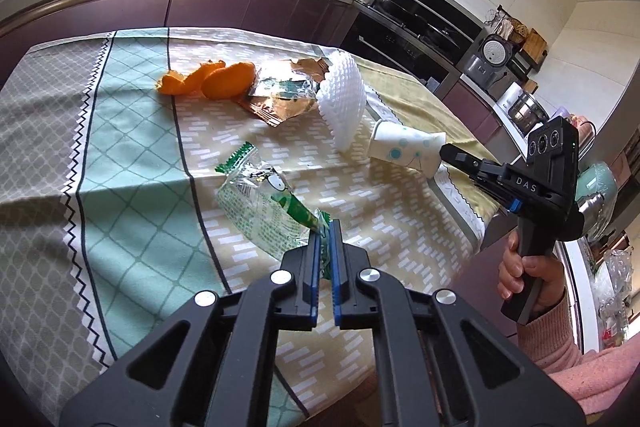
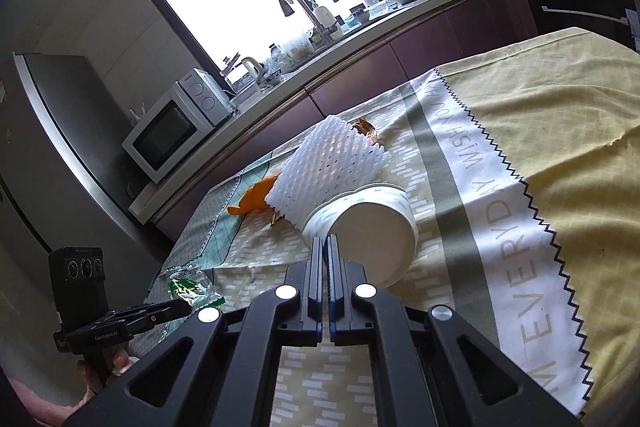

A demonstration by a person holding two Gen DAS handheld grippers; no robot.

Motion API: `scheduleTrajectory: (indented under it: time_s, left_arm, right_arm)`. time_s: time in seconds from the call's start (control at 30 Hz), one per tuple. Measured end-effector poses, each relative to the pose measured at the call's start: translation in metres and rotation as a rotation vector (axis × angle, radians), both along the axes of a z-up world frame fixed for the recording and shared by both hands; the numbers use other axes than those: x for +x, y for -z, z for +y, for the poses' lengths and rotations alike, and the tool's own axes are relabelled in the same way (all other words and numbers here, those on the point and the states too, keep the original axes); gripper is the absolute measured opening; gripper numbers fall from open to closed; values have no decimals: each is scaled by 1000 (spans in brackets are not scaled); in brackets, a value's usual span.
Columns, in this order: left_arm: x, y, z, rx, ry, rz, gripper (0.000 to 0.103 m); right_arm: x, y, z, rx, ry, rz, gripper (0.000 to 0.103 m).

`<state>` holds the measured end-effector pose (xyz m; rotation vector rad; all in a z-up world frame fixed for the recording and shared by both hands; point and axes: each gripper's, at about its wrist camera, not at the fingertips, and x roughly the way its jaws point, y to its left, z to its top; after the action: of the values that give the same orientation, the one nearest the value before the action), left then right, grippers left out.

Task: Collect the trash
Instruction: 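Carry the wrapper and paper cup to the teal bin and open both tools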

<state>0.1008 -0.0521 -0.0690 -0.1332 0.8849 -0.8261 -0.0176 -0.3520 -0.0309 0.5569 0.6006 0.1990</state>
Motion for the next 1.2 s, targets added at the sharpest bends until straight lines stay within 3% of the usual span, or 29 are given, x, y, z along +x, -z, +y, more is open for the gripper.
scheduleTrajectory:
  time_s: [0.37,0.57,0.6,0.67,0.7,0.8,0.9,1.03,1.07,1.13,1.2]
  left_arm:
    - [7,-11,59,-14,-106,-31,5]
    - [6,-11,78,-32,-132,-28,5]
    - [4,-11,79,-35,-129,-30,5]
    - [3,-12,78,-36,-121,-36,5]
    - [2,-12,77,-35,-117,-37,5]
    - [3,-11,74,-39,-108,-34,5]
    - [3,-9,71,-37,-105,-31,5]
    - [1,-8,72,-31,-108,-28,5]
    - [0,-8,73,-31,-111,-27,5]
    - [1,-7,75,-29,-119,-27,5]
    - [1,-7,77,-31,-123,-26,5]
  right_arm:
    - [7,-25,33,8,-97,-69,1]
    - [0,-22,30,-49,-18,-38,6]
    - [-2,-19,26,-51,-5,-24,11]
    - [-9,-13,17,-56,38,10,32]
    - [-11,-9,13,-61,49,32,50]
    - [-8,5,6,-51,54,88,56]
    - [1,19,-1,-9,55,142,69]
    - [11,37,1,54,9,187,69]
    - [12,41,2,82,-13,181,67]
    - [12,42,6,117,-45,165,52]
    - [11,37,12,65,-48,157,51]
